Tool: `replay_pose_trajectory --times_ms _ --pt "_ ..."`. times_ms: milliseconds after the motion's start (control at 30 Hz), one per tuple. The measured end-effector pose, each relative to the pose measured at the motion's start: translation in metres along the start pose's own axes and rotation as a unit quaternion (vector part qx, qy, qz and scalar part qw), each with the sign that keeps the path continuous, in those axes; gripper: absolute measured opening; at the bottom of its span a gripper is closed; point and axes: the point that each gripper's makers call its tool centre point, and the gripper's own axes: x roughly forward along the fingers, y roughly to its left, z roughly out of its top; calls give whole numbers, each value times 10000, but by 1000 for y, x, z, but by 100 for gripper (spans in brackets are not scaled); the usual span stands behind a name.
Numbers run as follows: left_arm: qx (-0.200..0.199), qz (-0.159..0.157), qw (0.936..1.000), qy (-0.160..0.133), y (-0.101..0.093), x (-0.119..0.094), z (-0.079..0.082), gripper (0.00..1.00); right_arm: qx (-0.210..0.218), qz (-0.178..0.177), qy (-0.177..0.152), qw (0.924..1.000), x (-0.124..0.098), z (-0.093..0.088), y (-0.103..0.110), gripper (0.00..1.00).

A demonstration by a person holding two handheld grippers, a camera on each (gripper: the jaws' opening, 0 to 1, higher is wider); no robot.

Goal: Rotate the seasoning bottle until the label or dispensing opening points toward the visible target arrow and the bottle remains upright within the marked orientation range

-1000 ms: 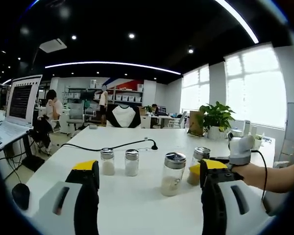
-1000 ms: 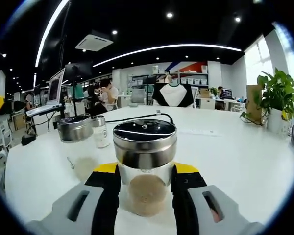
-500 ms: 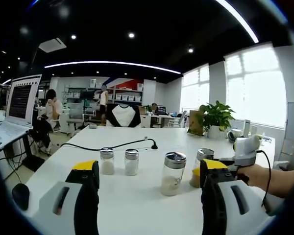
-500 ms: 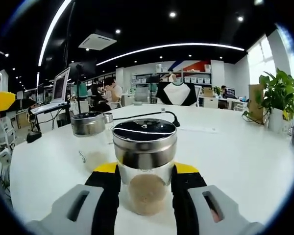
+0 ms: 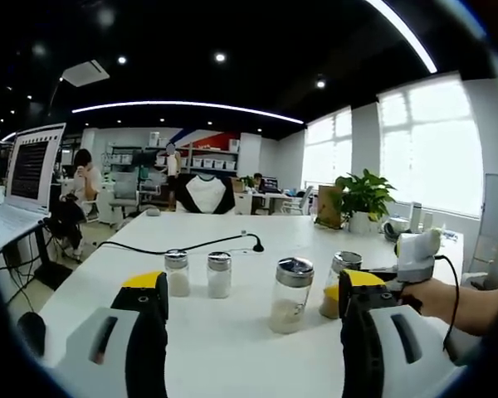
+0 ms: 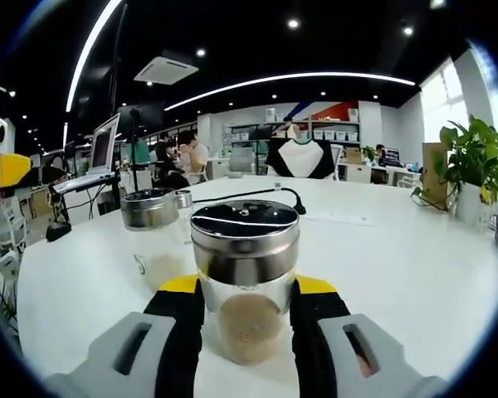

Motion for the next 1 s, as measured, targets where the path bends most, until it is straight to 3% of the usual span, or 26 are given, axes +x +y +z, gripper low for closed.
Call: replay_pose_trajectory --times_ms 333,1000 --pt "-11 24 10000 25 4 -1 -2 89 -3 124 14 9999 0 -1 1 39" --pt "42 108 9999 63 9 -6 0 89 -178 1151 55 9932 -3 -2 8 40"
